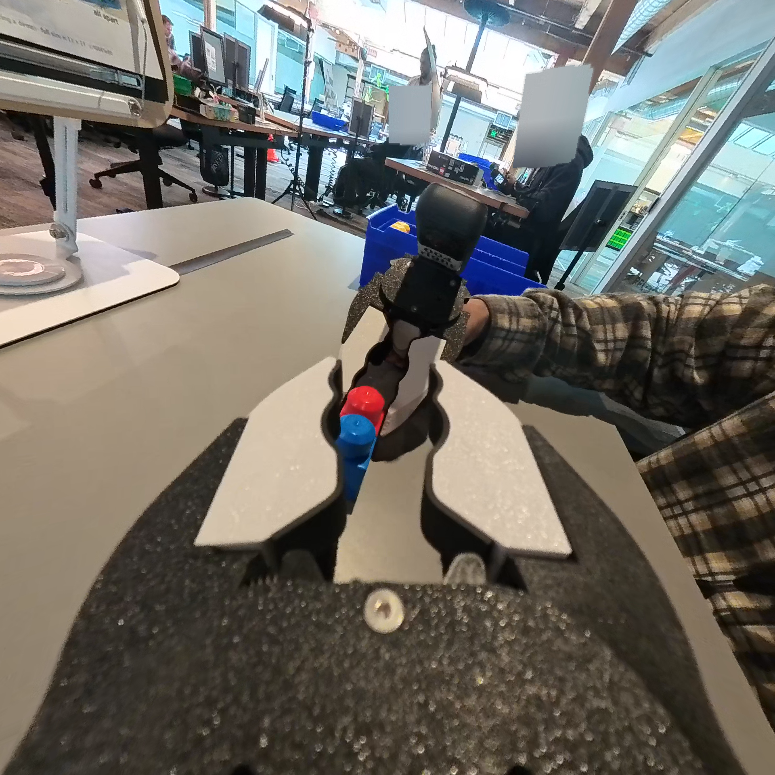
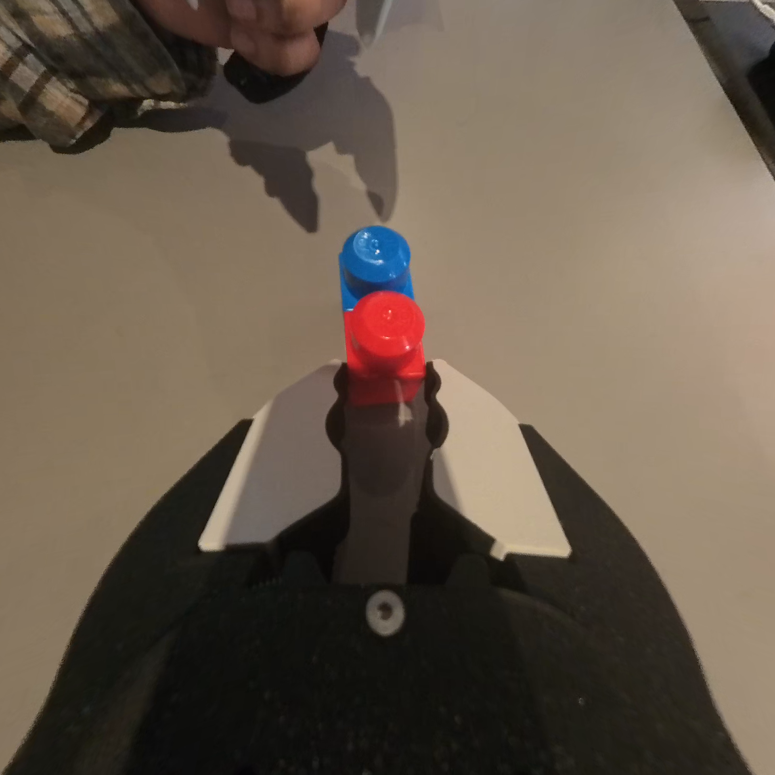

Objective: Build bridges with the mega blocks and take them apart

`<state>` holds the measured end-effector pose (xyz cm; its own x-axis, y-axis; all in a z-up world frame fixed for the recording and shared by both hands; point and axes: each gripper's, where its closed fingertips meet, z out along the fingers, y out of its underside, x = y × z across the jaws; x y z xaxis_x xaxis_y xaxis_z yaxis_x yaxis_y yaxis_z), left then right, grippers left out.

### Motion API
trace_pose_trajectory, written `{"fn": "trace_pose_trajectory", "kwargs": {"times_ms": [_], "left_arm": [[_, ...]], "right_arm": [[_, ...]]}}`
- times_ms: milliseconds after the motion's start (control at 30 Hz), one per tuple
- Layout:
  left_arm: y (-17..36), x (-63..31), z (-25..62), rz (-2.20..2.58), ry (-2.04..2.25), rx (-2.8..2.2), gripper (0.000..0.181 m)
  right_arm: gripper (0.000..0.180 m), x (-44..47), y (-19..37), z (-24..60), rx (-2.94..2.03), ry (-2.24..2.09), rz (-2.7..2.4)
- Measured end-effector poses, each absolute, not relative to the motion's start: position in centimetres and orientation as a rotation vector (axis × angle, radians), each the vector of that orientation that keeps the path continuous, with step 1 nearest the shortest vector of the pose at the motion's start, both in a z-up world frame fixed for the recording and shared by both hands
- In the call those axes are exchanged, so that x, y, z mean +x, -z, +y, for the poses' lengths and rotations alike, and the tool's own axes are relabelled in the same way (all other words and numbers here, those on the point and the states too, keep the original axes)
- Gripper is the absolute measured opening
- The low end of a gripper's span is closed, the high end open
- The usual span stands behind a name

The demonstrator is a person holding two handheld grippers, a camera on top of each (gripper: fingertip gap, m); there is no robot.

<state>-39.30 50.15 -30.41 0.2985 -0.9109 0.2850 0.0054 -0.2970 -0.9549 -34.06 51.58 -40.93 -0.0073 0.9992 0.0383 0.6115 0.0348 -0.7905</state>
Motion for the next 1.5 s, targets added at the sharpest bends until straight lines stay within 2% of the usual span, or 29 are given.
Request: {"fn": "trace_pose_trajectory", "kwargs": {"times_ms": [233,367,633,833,1267,1500], "left_arm": [[30.5,-39.3,50.1,0.857,1.168,-1.584,0.039],[30.4,-39.4,50.2,0.851,1.169,-1.582,0.039],[30.4,-39.5,50.2,0.851,1.167,-1.584,0.039],[30.4,-39.3,50.2,0.857,1.164,-1.585,0.039],[30.4,-39.5,50.2,0.858,1.164,-1.587,0.039],[32.5,-40.3,51.2,0.881,1.04,-1.721,0.039]], "right_arm": [[0.041,-34.1,40.5,51.7,-1.637,-0.799,-1.671],[0.036,-34.0,40.5,51.5,-1.634,-0.801,-1.682],[0.038,-33.1,40.4,51.5,-1.64,-0.786,-1.704],[0.028,-32.9,41.1,51.4,-1.66,-0.782,-1.73],[0.027,-32.8,40.9,51.0,-1.673,-0.794,-1.738],[0.013,-32.7,41.3,50.5,-1.672,-0.821,-1.745]]}}
